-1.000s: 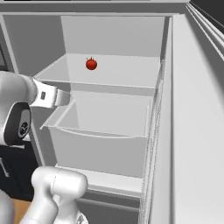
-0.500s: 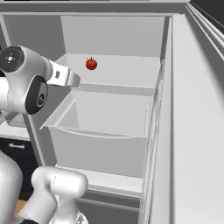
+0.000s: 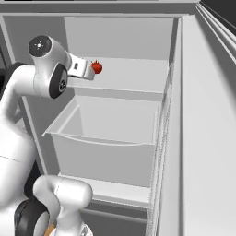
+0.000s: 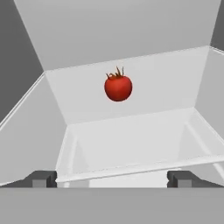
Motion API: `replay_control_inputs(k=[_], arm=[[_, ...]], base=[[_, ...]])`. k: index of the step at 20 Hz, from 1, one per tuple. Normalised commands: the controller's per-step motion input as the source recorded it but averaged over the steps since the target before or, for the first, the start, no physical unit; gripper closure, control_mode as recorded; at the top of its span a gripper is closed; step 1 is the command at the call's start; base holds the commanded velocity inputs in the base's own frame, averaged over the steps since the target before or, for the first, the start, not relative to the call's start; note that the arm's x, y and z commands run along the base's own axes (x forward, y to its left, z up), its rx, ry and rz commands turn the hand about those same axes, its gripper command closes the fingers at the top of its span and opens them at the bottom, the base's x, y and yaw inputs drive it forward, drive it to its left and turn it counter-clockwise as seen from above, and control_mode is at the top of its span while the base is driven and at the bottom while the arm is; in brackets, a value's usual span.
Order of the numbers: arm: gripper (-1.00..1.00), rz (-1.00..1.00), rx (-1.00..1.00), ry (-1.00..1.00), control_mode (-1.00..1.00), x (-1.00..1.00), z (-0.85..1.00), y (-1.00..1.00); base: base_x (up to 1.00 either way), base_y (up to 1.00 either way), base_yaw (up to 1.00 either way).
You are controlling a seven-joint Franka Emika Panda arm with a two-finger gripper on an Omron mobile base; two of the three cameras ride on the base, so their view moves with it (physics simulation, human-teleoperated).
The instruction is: Place one tomato and one steak in each tupperware on the nearby counter, to pack two identical lunches.
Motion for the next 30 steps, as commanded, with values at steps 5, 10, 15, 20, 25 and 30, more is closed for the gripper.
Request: replay_control_inputs(k=[5, 10, 15, 20, 25, 30], arm=[[-1.00, 0.00, 0.00, 0.02, -1.00, 0.73, -0.17, 0.00], [-1.00, 0.00, 0.00, 0.03, -1.00, 0.58, -0.15, -0.12], [-1.00, 0.00, 0.00, 0.03, -1.00, 0.61, -0.13, -0.07], [-1.00, 0.00, 0.00, 0.03, -1.00, 0.64, -0.15, 0.00], [-1.00, 0.00, 0.00, 0.03, -1.00, 0.69, -0.19, -0.01], [-1.00, 0.00, 0.00, 0.02, -1.00, 0.64, -0.17, -0.03]], base=[[0.00, 0.00, 0.00], [0.00, 0.00, 0.00], [0.00, 0.00, 0.00], [0.00, 0.00, 0.00], [0.00, 0.00, 0.00], [0.00, 0.00, 0.00]])
